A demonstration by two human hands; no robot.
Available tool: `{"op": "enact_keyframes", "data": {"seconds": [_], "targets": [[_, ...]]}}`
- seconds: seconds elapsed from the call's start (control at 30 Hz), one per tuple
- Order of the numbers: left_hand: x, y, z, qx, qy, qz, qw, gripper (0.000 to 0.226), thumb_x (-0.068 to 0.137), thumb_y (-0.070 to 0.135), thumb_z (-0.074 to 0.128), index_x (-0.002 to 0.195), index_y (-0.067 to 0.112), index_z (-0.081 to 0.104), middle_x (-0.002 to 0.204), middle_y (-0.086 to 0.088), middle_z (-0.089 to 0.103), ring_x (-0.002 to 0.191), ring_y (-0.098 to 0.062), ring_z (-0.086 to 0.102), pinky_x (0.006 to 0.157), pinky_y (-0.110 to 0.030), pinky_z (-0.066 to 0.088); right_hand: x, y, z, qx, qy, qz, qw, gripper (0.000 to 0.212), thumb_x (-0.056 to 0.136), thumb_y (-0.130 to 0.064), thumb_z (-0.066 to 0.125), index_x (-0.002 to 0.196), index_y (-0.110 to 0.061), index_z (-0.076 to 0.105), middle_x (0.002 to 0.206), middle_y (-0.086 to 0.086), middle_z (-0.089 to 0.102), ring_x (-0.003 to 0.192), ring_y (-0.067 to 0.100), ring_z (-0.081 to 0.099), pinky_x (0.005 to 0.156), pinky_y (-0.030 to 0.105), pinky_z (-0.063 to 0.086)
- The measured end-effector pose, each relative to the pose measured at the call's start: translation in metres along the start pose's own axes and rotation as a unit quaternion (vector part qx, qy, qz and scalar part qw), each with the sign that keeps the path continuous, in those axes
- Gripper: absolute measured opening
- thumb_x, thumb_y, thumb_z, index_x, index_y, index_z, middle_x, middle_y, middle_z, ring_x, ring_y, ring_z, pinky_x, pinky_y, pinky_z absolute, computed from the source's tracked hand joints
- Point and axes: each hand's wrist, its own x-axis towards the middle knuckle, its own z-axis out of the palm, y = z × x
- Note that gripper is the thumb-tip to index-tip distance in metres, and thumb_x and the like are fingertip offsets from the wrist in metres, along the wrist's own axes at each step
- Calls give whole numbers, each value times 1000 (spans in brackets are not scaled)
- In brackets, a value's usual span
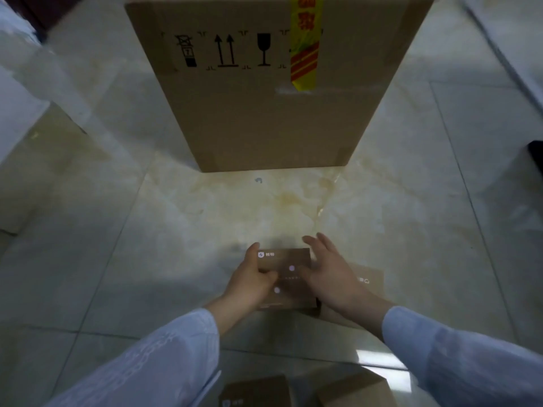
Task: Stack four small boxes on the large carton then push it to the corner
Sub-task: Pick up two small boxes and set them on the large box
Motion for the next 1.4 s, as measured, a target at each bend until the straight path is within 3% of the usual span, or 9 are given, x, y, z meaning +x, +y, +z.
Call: {"op": "enact_keyframes", "data": {"seconds": [0.1,0.3,0.4,0.5,0.73,0.9,1.03,1.27,1.4], "targets": [[-4,-1,0,35,-17,15,999,81,82,10,58,147,24,11,143,-4,42,115,-20,51,83,-21,40,-7,31,-26,-48,75,45,995,65,87,-22,55,145,-15,27,158,11,11,143,27,19,112,34,23],[-13,24,17,336,-48,186,922,91,80,49,58,146,37,-2,160,-2,-10,146,-29,-9,117,-46,5,-19,69,-37,32,68,94,993,85,78,-40,66,146,-13,23,156,12,18,141,30,24,112,38,27],[-10,26,26,478,-115,212,845,112,65,57,69,142,42,-11,156,-1,-26,139,-36,-28,111,-60,-9,-32,83,-33,-130,-20,0,991,118,49,-78,51,148,-31,4,159,4,3,146,28,5,116,41,16],[1,19,18,547,-125,196,804,119,65,47,75,139,46,-17,153,0,-32,137,-42,-29,106,-68,-6,-35,100,-28,-277,-73,-65,956,117,54,-72,59,142,-45,-14,158,-1,-14,144,33,-11,117,48,11],[15,4,6,289,-62,144,944,123,55,60,74,146,34,-4,157,-3,7,143,-27,5,115,-44,19,-29,101,-37,9,-15,29,999,124,52,-65,75,148,-26,6,158,1,5,143,25,12,115,41,22],[30,12,-4,398,-112,150,898,87,52,54,81,119,19,38,121,-6,46,115,-24,41,91,-35,41,-8,100,-43,-45,-69,51,995,86,52,-34,87,120,-19,37,125,3,42,106,19,47,80,26,42],[27,14,-1,412,-122,168,887,75,48,54,82,94,26,30,102,-3,47,96,-21,44,75,-35,40,-4,94,-44,-40,-83,18,996,72,47,-27,89,95,-23,35,104,-3,40,93,17,46,61,18,35],[30,14,-3,414,-139,178,882,76,44,53,83,88,28,26,94,-1,49,87,-20,47,66,-34,38,-4,93,-48,-19,-82,-26,996,61,48,-26,88,80,-29,36,95,-1,51,83,17,51,56,18,36],[26,8,-3,311,-129,180,924,72,43,43,87,94,30,37,106,1,47,94,-17,49,78,-34,46,-5,100,-46,39,-63,-30,997,61,45,-25,90,82,-29,43,101,1,49,90,17,52,62,15,42]]}}
